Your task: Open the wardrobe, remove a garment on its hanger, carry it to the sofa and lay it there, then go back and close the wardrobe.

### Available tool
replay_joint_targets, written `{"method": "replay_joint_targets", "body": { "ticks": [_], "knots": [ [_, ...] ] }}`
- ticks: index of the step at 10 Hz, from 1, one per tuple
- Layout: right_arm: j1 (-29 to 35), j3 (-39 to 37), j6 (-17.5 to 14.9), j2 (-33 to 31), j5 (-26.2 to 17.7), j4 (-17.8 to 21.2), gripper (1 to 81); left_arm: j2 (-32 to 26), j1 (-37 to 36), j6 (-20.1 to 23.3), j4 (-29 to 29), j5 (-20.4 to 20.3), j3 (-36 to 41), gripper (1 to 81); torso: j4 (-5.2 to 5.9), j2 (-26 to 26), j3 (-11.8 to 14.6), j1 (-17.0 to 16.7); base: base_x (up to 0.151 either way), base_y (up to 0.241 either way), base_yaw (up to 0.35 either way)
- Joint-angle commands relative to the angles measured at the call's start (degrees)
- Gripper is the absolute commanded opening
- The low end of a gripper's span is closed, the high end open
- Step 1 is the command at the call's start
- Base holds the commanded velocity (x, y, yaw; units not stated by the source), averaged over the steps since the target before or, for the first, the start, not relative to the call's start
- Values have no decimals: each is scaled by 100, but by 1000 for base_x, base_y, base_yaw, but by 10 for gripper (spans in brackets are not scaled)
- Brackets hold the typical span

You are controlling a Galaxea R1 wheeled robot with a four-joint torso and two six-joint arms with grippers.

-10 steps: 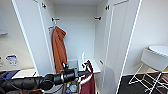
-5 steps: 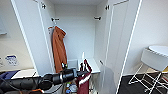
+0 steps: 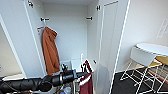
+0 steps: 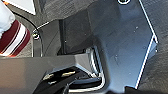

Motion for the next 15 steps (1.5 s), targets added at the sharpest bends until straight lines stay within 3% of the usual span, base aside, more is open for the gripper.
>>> {"method": "replay_joint_targets", "body": {
  "ticks": [1, 7, 9, 15],
  "knots": [
    [216, 18, -19, 60, -288, -17, 811, -64, -906, 79, 201, -571, 230, 10, 0, 0, 0, 0, 0, 0, -274],
    [172, 175, -36, -98, -279, -70, 811, -231, -844, 79, 306, -597, 317, 10, 0, 0, 0, 4, 0, 0, -278],
    [119, 587, -36, -378, -279, -315, 811, -266, -844, 79, 368, -597, 327, 10, 0, 0, 0, 4, 0, 0, -283],
    [-118, 1626, -36, -1364, -279, -404, 811, -407, -844, 88, 386, -597, 388, 10, 0, -2, 0, 2, 0, 0, -284]
  ]
}}
